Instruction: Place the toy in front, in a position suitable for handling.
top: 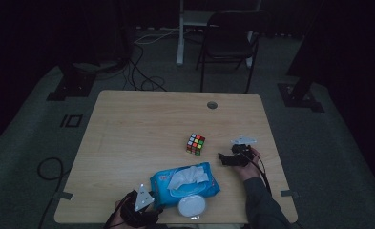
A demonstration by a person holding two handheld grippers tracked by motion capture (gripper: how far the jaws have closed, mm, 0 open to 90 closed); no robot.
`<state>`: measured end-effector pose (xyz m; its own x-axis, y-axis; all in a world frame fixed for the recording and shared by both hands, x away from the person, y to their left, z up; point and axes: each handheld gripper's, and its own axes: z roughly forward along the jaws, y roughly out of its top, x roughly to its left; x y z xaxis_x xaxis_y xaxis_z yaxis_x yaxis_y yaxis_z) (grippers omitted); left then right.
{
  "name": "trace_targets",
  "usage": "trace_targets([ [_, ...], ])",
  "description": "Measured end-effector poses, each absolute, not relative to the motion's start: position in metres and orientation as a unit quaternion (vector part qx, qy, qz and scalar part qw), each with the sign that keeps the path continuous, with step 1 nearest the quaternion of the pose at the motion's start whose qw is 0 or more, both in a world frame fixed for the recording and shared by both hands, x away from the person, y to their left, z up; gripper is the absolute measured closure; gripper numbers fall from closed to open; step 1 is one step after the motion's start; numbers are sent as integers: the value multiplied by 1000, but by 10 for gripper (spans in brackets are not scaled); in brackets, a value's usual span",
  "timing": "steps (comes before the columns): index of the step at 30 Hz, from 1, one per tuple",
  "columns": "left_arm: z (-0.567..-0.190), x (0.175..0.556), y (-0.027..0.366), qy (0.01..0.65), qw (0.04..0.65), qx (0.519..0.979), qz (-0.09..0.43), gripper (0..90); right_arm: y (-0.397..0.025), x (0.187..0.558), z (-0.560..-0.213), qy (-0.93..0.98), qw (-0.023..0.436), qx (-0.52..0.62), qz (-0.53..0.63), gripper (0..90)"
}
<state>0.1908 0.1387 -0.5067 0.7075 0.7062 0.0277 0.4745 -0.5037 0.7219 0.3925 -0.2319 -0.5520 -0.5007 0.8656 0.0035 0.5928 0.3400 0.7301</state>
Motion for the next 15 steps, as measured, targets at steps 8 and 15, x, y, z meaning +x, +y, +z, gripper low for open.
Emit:
trace_targets([
  [8,-509,195,145,358,338,853,171,622,-232,392,-552,794,197,459,346,131],
  [15,-521,205,146,371,313,857,174,775,-232,392,-552,794,198,459,346,130],
])
